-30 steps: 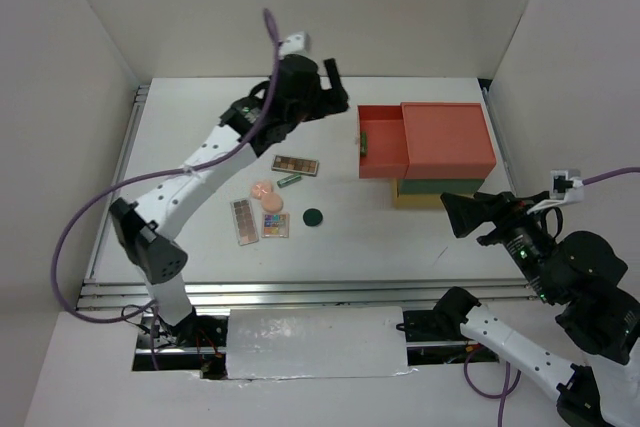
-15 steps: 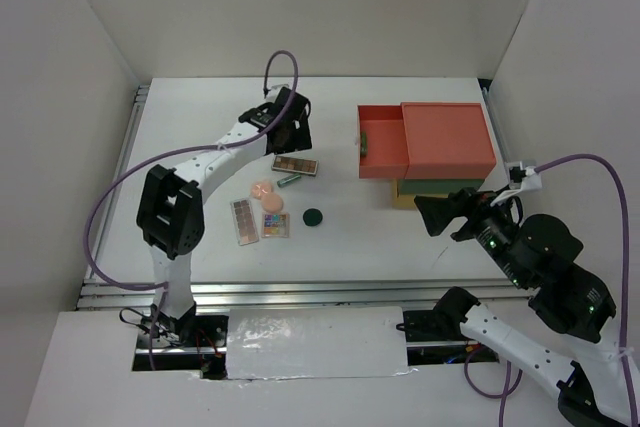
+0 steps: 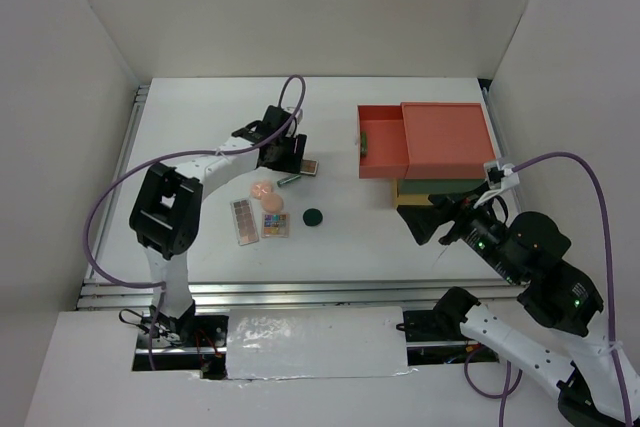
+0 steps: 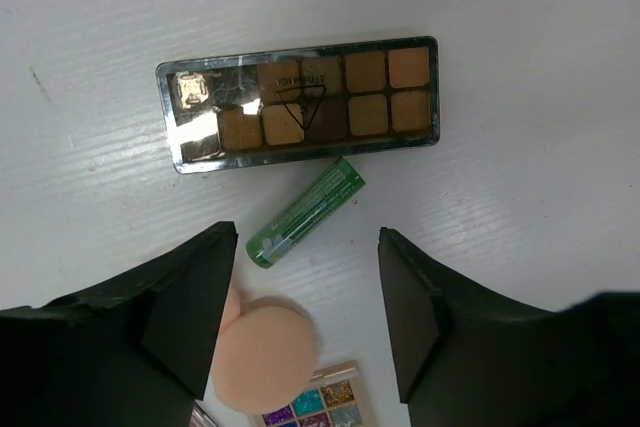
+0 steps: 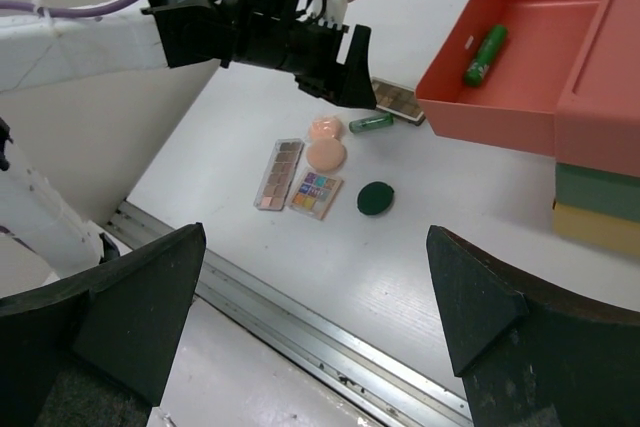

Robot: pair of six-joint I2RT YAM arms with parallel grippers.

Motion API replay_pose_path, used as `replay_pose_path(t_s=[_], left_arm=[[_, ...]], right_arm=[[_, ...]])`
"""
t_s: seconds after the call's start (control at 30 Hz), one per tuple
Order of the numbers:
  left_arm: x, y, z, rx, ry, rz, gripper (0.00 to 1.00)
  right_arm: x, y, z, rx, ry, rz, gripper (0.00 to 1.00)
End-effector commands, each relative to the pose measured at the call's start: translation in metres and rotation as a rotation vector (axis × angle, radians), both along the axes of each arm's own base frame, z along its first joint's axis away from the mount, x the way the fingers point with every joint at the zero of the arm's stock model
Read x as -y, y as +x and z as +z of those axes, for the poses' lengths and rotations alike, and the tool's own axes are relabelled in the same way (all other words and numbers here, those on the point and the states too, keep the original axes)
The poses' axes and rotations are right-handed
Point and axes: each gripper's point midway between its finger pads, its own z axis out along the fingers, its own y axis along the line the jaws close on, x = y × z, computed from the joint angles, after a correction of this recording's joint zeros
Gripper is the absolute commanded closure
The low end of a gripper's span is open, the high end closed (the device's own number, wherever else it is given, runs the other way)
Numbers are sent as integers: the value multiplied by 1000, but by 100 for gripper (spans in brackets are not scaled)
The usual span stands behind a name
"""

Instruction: Organize the makeup

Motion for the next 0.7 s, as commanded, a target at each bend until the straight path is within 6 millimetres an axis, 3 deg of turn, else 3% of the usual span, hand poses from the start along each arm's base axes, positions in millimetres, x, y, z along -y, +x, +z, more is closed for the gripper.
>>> replay_pose_path(t_s=[0.0, 0.5, 0.57, 0.67], left_arm=[[14, 12, 2, 37, -20, -67, 30], [8, -3, -61, -116, 21, -25, 35], [9, -5, -66, -131, 18, -28, 38], [7, -9, -64, -130, 13, -23, 52]], right_arm=[[-10, 2, 5, 32, 15, 38, 0], [-10, 0, 7, 39, 23, 43, 0], [-10, 0, 8, 41, 27, 43, 0], [-9, 0, 9, 43, 26, 41, 0]])
